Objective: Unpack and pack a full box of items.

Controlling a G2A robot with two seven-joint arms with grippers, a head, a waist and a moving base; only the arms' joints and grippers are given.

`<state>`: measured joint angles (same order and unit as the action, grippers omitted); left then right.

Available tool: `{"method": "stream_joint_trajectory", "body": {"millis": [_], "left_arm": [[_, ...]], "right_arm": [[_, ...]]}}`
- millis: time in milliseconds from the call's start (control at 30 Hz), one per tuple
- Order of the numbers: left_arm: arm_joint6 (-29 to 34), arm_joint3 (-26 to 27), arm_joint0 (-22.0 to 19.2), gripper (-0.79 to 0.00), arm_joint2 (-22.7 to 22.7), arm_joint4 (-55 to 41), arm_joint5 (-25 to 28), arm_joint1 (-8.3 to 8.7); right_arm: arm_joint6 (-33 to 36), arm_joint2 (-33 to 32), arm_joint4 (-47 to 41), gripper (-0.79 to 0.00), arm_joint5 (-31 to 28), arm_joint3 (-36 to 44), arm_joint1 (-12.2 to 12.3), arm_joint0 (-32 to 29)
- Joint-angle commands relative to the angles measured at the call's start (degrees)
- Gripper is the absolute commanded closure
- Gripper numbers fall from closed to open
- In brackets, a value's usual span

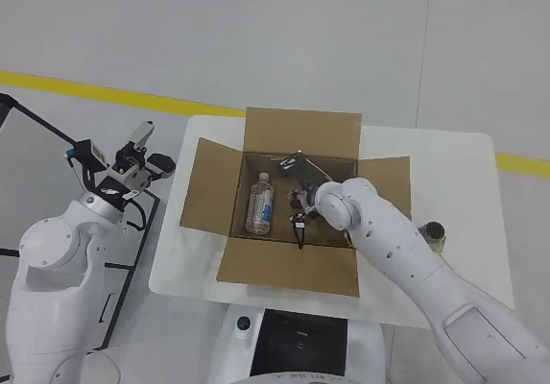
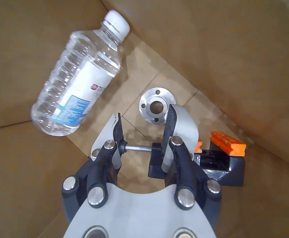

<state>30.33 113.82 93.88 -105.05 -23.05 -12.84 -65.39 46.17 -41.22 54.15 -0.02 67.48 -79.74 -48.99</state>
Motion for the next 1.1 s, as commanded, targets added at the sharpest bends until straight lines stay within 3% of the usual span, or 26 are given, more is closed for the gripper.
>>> {"method": "stream_joint_trajectory", "body": {"millis": [0,67,133,167,267,367,500,600,700,800,833,867,1067], "left_arm": [[0.0,0.0,0.0,-0.785,0.0,0.0,0.0,0.0],[0.0,0.0,0.0,-0.785,0.0,0.0,0.0,0.0],[0.0,0.0,0.0,-0.785,0.0,0.0,0.0,0.0],[0.0,0.0,0.0,-0.785,0.0,0.0,0.0,0.0],[0.0,0.0,0.0,-0.785,0.0,0.0,0.0,0.0],[0.0,0.0,0.0,-0.785,0.0,0.0,0.0,0.0],[0.0,0.0,0.0,-0.785,0.0,0.0,0.0,0.0],[0.0,0.0,0.0,-0.785,0.0,0.0,0.0,0.0],[0.0,0.0,0.0,-0.785,0.0,0.0,0.0,0.0],[0.0,0.0,0.0,-0.785,0.0,0.0,0.0,0.0],[0.0,0.0,0.0,-0.785,0.0,0.0,0.0,0.0],[0.0,0.0,0.0,-0.785,0.0,0.0,0.0,0.0],[0.0,0.0,0.0,-0.785,0.0,0.0,0.0,0.0]], "right_arm": [[-0.2,-3.0,1.5,-0.329,0.8,6.1,1.3,-2.6],[0.4,-6.6,3.6,-0.326,1.4,13.8,2.9,-6.3],[2.6,-13.4,6.2,-0.323,2.3,26.5,5.2,-13.0],[4.4,-18.8,7.9,-0.323,2.2,36.4,6.7,-18.7],[7.2,-32.9,10.0,-0.326,2.0,56.5,9.3,-32.3],[4.6,-47.6,8.9,-0.336,2.8,67.2,10.4,-44.9],[-3.5,-67.4,0.7,-0.342,1.8,67.2,10.4,-57.6],[-9.1,-77.4,-2.8,-0.329,1.3,65.8,9.7,-67.0],[-15.5,-81.7,-7.3,-0.326,-0.3,61.6,8.8,-73.9],[-21.0,-81.8,-12.7,-0.339,-3.8,57.1,7.9,-78.9],[-20.6,-81.4,-14.8,-0.388,-5.9,56.0,7.7,-80.1],[-20.6,-81.4,-14.8,-0.77,-5.9,56.0,7.7,-80.1],[-20.6,-81.4,-14.8,-0.77,-5.9,56.0,7.7,-80.1]]}}
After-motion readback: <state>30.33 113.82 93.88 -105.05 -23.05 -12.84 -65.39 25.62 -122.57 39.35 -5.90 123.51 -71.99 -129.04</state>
